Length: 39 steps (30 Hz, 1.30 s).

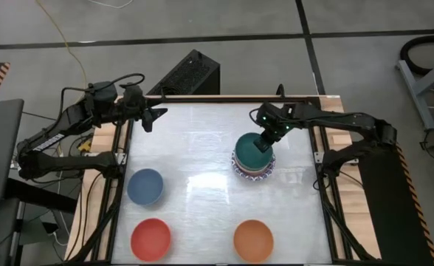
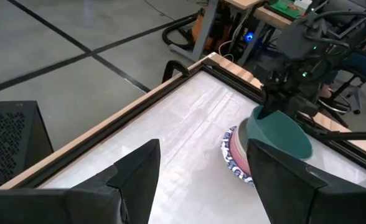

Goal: Nest bowls inside each other
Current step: Stack the green bowl on top of the gray bowl

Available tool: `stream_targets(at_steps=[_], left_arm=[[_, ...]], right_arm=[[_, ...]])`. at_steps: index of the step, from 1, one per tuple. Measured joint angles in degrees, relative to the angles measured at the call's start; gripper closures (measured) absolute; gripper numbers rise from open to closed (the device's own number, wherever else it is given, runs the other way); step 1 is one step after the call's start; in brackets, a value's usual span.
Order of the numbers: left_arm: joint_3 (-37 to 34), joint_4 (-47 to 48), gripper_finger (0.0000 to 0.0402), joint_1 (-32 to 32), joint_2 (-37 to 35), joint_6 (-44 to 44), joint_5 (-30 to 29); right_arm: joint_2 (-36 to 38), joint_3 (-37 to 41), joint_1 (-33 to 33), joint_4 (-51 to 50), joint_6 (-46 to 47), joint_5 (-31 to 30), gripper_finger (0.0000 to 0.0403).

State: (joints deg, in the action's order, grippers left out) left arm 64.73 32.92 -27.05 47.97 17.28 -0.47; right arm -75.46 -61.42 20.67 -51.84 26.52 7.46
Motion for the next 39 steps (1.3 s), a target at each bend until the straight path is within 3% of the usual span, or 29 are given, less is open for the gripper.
stream_targets(at_steps=[11, 17, 30, 39], left_arm=[[0.00, 0.79, 0.0172, 0.01, 0.00, -0.04, -0.13], [0.00, 0.77, 0.0172, 0.00, 0.00, 0.00, -0.22], [0.00, 1.05, 0.0172, 0.00, 0.00, 1.25, -1.51], [0.00, 1.11, 0.0172, 0.01, 0.00, -0.45, -1.50]], right_arm=[[-4.65, -0.01, -1.57, -0.98, -0.45, -0.91, 0.0399], [-5.53, -0.01, -2.32, -0.84, -0.44, -1.37, 0.0367], [-4.51, -0.01, -2.29, -1.15, -1.27, 0.08, 0.0347], [0.69, -0.01, -2.16, -1.14, -1.45, 0.93, 0.0334]])
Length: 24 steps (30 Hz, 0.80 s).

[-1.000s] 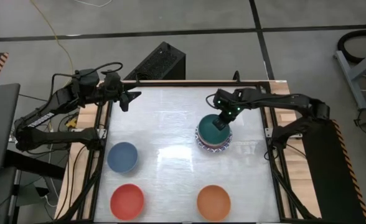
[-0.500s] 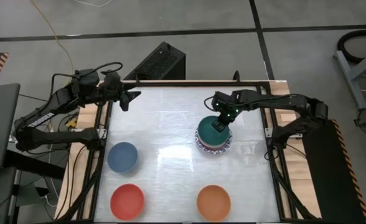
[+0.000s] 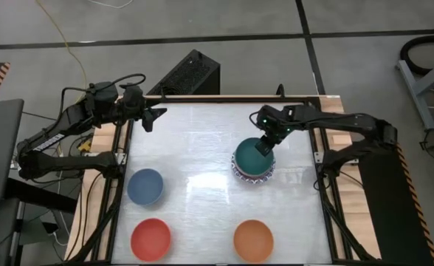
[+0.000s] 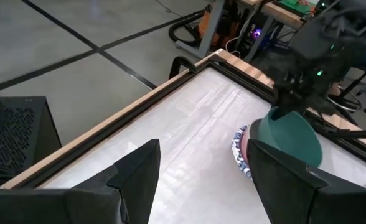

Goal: Nest bowls inside each other
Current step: Stack the green bowl on top of the gray bowl

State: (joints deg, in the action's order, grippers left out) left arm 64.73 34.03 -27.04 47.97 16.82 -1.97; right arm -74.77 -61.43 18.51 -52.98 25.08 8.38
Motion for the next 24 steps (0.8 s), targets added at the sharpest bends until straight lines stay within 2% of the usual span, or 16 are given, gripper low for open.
stream_targets(at_steps=[12, 16, 24], left_arm=[[0.00, 0.12, 0.0155, 0.01, 0.00, -0.68, 0.47], [0.00, 1.38, 0.0155, 0.00, 0.00, -0.70, 0.47], [0.00, 2.92, 0.0155, -0.01, 0.00, -0.68, 0.84]], right_arm=[[4.36, 0.00, 1.18, -1.58, 1.88, -0.69, 0.0224], [4.34, 0.00, 1.13, -1.60, 1.72, -0.70, 0.0214], [4.87, 0.00, 2.02, -0.57, 0.02, -0.92, 0.0222]])
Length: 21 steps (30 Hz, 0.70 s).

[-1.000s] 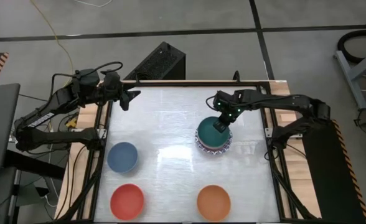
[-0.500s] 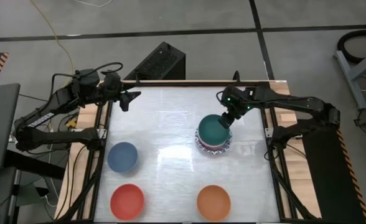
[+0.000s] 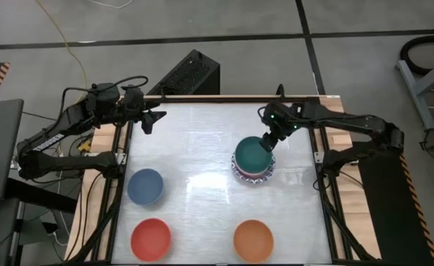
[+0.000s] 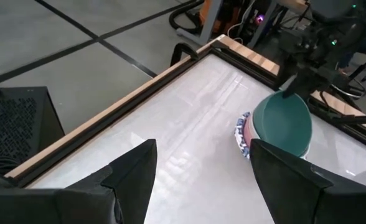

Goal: Nest bowls inside each other
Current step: Stack the green bowl on top of the gray bowl

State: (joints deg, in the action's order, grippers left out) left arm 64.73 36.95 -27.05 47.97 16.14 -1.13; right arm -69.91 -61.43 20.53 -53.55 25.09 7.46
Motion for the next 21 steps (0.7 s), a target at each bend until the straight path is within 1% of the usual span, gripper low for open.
stream_targets(at_steps=[3, 13, 16, 21], left_arm=[[0.00, 0.13, 0.0155, 0.00, 0.00, -0.02, 0.65], [0.00, 0.12, 0.0155, 0.01, 0.00, -0.46, 0.43], [0.00, 0.13, 0.0155, 0.00, 0.00, -0.48, 0.28], [0.00, 0.11, 0.0155, 0.01, 0.00, -0.48, 0.24]], right_arm=[[-0.17, 0.00, 0.69, 0.02, -1.96, -0.02, 0.0226], [-0.66, 0.02, 1.01, 1.49, -2.12, -0.02, 0.0249], [-0.66, 0.02, 1.01, 1.50, -2.02, -0.02, 0.0269], [-0.66, 0.02, 1.01, 1.32, -2.02, -0.16, 0.0317]])
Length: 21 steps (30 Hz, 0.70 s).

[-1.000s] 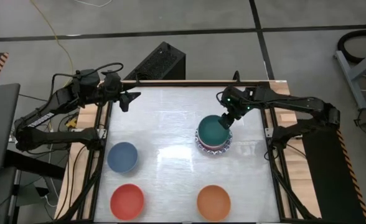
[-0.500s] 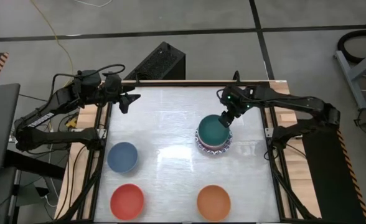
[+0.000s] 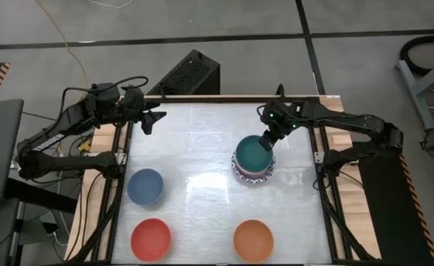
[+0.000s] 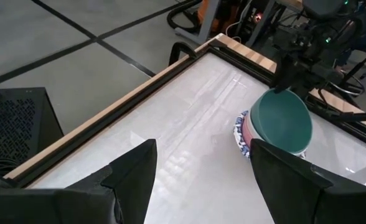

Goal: Nest bowls inside each other
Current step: Stack the green bowl on top of the gray bowl

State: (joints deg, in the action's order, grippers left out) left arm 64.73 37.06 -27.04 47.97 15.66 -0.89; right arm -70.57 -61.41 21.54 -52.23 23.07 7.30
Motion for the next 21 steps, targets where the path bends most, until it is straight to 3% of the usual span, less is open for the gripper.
stream_targets(at_steps=[12, 21], left_arm=[[0.00, 0.80, 0.0155, 0.01, 0.00, 0.52, -0.46], [0.00, 1.36, 0.0155, 0.01, 0.00, 0.57, -1.79]], right_arm=[[0.20, 0.87, -0.58, -0.66, 1.84, -1.85, 0.0393], [0.24, 0.85, -0.91, -0.83, 2.43, -1.38, 0.0392]])
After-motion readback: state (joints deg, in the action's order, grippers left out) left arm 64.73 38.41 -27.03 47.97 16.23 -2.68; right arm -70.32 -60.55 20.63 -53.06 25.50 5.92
